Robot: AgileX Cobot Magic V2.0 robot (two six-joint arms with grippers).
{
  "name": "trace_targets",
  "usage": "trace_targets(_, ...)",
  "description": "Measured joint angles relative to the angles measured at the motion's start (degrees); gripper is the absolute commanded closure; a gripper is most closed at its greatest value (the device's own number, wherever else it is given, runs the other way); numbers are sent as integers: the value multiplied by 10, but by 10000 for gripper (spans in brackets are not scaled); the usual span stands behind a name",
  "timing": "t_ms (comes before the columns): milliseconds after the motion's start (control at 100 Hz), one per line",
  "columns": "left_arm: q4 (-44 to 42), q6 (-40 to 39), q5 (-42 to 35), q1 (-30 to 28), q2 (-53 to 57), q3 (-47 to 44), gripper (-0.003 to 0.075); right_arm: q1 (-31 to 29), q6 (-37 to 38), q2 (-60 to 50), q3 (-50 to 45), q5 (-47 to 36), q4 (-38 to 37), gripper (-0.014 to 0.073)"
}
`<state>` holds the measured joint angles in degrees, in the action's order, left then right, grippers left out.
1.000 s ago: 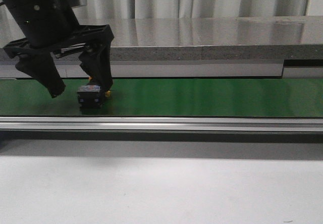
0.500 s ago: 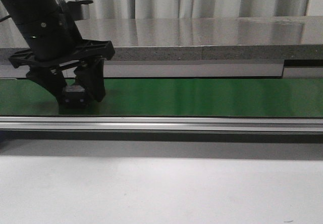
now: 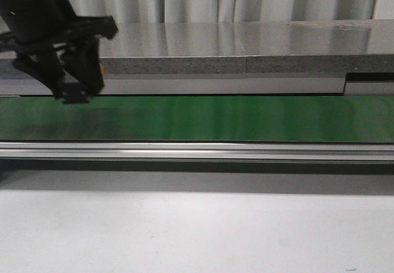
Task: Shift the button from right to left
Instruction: 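Lift the button off the belt with the left gripper over the blue tray, then lower the button into the blue tray and open the left gripper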
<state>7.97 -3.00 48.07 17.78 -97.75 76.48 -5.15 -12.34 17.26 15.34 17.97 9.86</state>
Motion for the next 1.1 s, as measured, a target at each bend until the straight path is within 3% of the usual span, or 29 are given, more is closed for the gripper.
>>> trace_targets(190,-67,8,38,-107,52,0,465,0,0,0,0,0,0,660)
trace_targets(390,-83,69,84,-222,55,-1,465,0,0,0,0,0,0,660)
trace_targets(650,-88,140,54,-339,55,-1,465,0,0,0,0,0,0,660)
trace_targets(820,-91,184,33,-379,27,-1,465,0,0,0,0,0,0,660)
trace_targets(1100,-89,274,12,-382,-66,-1,465,0,0,0,0,0,0,660)
